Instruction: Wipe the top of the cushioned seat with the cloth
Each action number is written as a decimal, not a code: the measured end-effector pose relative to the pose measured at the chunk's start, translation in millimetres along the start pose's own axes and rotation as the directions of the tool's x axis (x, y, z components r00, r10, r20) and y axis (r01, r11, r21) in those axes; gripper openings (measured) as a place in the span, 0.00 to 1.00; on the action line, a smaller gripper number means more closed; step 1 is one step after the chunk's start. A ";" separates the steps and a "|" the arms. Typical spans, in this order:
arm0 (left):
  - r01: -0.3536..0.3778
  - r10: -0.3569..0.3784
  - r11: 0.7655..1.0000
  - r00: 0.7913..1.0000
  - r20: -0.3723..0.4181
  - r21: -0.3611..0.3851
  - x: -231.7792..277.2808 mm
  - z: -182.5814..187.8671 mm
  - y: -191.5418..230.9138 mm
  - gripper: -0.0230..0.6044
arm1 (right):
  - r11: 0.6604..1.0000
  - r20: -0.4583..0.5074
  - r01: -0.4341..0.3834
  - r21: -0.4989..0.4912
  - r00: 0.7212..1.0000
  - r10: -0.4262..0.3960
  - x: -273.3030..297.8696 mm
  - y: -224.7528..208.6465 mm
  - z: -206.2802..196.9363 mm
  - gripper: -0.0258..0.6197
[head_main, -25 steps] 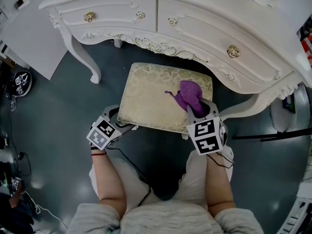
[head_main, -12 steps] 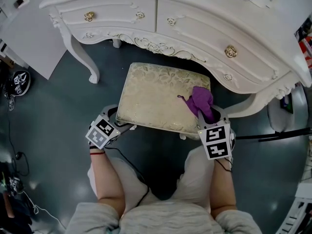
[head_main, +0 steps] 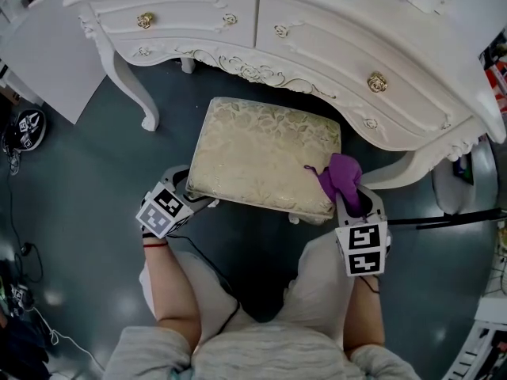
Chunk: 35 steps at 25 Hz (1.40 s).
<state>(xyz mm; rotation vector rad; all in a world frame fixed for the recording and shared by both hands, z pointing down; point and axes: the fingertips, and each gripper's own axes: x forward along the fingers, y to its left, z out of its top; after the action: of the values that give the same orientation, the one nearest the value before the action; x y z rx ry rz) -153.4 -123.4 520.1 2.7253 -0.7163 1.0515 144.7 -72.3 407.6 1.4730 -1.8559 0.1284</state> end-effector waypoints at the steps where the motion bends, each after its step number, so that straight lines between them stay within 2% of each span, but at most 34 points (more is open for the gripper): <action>1: 0.000 0.000 1.000 1.000 0.003 0.000 0.0 0.9 -0.2 0.62 | 1.000 0.014 0.000 0.006 1.000 0.000 -4.8 1.4 2.8 0.18; 4: 0.002 -0.002 1.000 1.000 0.010 -0.002 -0.7 2.0 -1.0 0.62 | 1.000 0.021 -0.022 0.007 1.000 0.022 -10.8 12.3 7.9 0.18; 12: -0.001 0.001 1.000 1.000 0.007 0.004 0.1 1.3 -0.8 0.61 | 0.997 -0.036 -0.066 -0.026 0.997 0.065 4.0 36.9 5.5 0.18; 16: 0.002 -0.002 1.000 1.000 0.008 0.003 -0.3 1.5 -1.7 0.61 | 0.995 -0.026 -0.096 -0.007 0.995 0.096 5.8 43.7 10.7 0.18; 35: 0.009 -0.010 1.000 1.000 0.018 0.016 0.8 0.5 -1.2 0.61 | 0.970 0.047 -0.240 -0.028 0.969 0.241 25.4 105.6 57.3 0.18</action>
<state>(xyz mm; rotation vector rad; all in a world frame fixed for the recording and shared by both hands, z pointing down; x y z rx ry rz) -152.0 -122.8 520.3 2.7524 -0.6996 1.0370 23.4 -86.3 419.9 1.2417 -2.0657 0.1876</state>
